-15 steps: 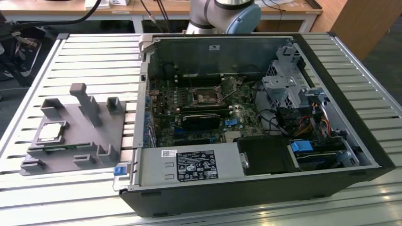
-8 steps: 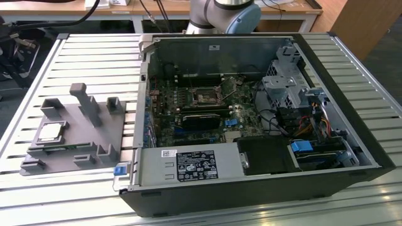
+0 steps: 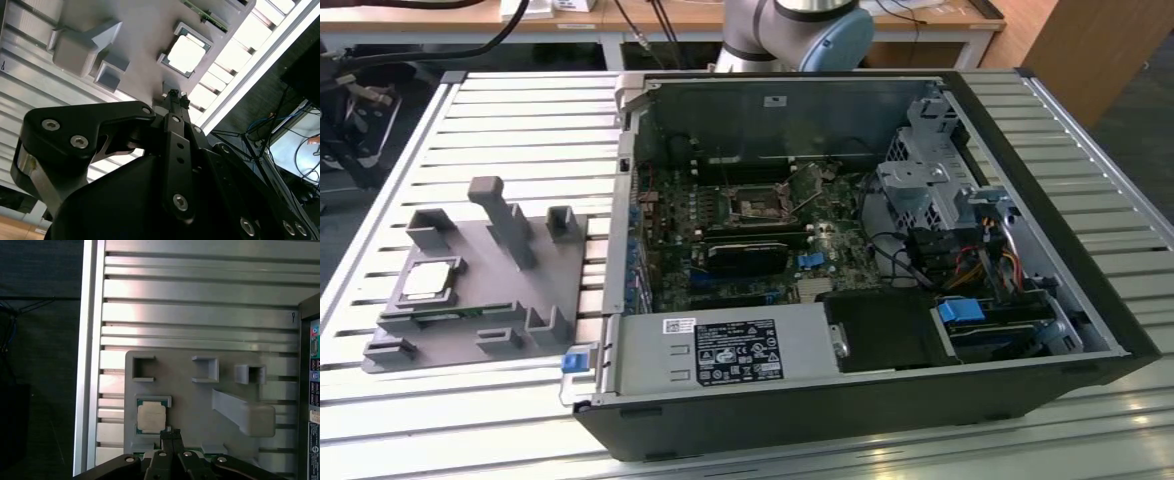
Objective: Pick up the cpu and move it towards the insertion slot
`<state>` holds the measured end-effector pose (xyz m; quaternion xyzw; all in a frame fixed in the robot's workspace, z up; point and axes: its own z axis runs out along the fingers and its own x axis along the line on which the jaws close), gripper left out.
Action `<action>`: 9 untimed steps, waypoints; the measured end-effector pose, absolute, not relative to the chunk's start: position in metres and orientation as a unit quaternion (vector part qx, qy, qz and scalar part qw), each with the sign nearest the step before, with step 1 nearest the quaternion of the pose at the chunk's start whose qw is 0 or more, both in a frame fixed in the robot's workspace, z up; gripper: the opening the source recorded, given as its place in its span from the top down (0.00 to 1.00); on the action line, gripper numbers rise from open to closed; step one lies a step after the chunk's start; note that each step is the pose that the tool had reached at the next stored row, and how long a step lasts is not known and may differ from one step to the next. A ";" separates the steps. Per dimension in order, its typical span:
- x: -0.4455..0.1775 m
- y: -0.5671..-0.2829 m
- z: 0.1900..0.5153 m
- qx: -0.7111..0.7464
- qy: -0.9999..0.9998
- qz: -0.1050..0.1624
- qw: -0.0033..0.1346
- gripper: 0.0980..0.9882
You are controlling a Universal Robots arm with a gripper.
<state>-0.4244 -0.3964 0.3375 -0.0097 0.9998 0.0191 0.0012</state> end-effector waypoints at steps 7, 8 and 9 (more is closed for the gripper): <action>-0.426 -0.396 0.333 -0.010 1.000 0.019 0.001 0.98; -0.426 -0.396 0.332 -0.010 1.000 0.019 0.001 0.98; -0.426 -0.396 0.331 -0.010 1.000 0.019 0.002 0.92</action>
